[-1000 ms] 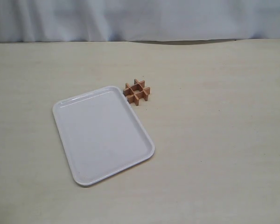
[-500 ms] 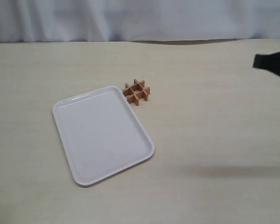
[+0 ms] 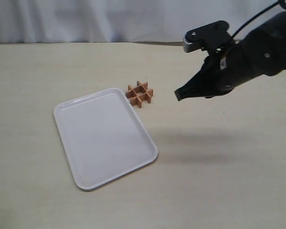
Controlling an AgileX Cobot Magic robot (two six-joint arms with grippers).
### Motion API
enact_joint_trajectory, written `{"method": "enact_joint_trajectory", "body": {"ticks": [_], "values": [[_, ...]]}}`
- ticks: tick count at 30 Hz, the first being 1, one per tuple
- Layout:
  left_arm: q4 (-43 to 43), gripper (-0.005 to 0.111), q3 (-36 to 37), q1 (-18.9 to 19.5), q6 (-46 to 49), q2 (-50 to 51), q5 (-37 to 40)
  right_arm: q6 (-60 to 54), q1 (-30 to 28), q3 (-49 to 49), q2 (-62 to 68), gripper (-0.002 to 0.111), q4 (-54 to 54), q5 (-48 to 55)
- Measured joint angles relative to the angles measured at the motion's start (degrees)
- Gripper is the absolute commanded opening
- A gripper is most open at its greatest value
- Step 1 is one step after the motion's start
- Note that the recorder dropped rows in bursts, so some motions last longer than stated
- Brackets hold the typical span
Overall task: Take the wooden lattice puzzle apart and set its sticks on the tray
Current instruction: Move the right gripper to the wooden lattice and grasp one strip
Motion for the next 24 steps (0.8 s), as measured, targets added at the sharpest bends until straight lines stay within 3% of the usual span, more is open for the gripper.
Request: {"method": "enact_joint_trajectory", "body": {"ticks": [3,11,16,20,23,24], "values": [[0.00,0.000,0.00,0.00,0.00,0.00,0.00,-10.76,0.15,-3.04,4.74,0.004,11.87,-2.69],[0.00,0.000,0.00,0.00,0.00,0.00,0.00,-63.08,0.15,-7.94,13.93,0.004,60.92,-4.80],[0.00,0.000,0.00,0.00,0.00,0.00,0.00,-73.13,0.05,-5.99,14.93,0.004,67.70,-16.14],[0.00,0.000,0.00,0.00,0.00,0.00,0.00,-73.37,0.05,-5.12,15.84,0.005,70.84,-22.37],[0.00,0.000,0.00,0.00,0.00,0.00,0.00,-70.12,0.05,-5.12,17.39,0.019,71.88,-24.39],[0.00,0.000,0.00,0.00,0.00,0.00,0.00,-69.73,0.05,-5.12,18.02,0.029,71.93,-25.05]]}}
